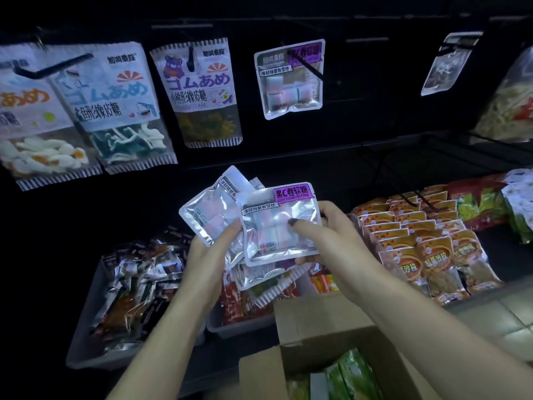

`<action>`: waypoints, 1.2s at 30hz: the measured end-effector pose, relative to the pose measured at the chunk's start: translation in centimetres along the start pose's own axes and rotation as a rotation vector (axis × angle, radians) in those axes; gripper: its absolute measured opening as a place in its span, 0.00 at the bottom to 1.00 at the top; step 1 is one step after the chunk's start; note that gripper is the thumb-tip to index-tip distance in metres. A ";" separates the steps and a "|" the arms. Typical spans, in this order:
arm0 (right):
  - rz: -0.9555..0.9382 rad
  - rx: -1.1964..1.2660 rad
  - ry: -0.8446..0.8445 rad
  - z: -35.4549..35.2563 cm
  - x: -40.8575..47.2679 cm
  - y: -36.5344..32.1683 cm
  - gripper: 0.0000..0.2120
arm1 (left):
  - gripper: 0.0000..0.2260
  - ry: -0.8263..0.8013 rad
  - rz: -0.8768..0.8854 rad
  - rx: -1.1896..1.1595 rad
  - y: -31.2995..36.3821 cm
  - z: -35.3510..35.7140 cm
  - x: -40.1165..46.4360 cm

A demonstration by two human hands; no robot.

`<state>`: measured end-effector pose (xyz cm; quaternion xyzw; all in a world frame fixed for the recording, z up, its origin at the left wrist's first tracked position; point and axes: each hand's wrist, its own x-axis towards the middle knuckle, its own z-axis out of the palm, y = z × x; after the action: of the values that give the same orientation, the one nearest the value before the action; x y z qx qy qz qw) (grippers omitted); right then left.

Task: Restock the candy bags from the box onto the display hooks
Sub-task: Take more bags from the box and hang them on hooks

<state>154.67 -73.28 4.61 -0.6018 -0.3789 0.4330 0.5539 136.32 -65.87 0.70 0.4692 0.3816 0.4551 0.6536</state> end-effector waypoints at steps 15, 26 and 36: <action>-0.311 0.147 -0.013 -4.4 1.6 -6.7 0.12 | 0.50 0.114 -0.005 -0.139 2.4 2.0 0.8; -0.322 0.178 -0.012 -5.6 2.5 -8.4 0.12 | 0.41 0.105 0.096 -0.145 3.0 3.0 0.4; -0.306 0.151 -0.013 -5.9 3.4 -8.4 0.14 | 0.08 0.005 0.317 0.307 3.1 3.4 -0.1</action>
<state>161.55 -71.28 12.70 -0.4908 -0.4364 0.3747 0.6544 138.69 -66.44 4.61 0.6161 0.3695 0.4900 0.4938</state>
